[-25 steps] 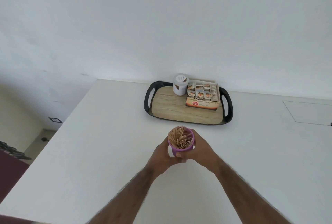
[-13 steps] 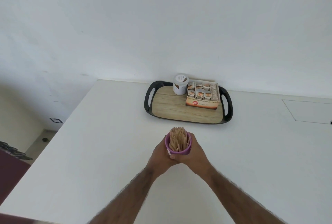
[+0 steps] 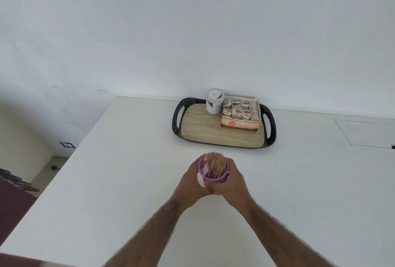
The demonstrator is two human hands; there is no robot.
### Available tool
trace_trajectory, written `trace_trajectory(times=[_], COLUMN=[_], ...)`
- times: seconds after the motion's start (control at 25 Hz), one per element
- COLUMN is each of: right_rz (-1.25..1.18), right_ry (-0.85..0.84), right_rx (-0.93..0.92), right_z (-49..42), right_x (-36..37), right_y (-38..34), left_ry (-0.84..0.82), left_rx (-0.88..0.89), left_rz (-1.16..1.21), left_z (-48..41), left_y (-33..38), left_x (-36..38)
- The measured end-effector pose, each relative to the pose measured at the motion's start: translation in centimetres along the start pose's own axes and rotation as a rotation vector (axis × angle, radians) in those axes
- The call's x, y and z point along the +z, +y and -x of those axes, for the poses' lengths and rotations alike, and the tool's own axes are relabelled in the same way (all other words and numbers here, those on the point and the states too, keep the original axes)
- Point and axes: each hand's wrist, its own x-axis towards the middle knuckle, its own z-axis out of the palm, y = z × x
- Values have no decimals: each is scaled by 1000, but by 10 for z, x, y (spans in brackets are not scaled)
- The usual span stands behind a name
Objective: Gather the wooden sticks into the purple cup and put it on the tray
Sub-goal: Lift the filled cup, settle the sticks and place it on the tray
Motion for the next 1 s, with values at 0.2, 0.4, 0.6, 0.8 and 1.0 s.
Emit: trace_trajectory(times=[0.2, 0.4, 0.6, 0.8, 1.0], right_rz=[-54, -60, -56, -71, -84], right_ry=[-107, -9, -8, -146, -172], right_rx=[-9, -22, -45, -41, -16], right_z=[5, 0, 3, 6, 6], right_x=[5, -4, -4, -2, -5], right_y=[-2, -9, -9, -3, -2], left_ry=[59, 41, 43, 73, 43], left_rx=[39, 22, 28, 5, 10], left_rz=[50, 50, 42, 115, 137], left_z=[2, 3, 5, 9, 10], left_y=[0, 6, 8, 9, 12], left_x=[3, 1, 2, 1, 0])
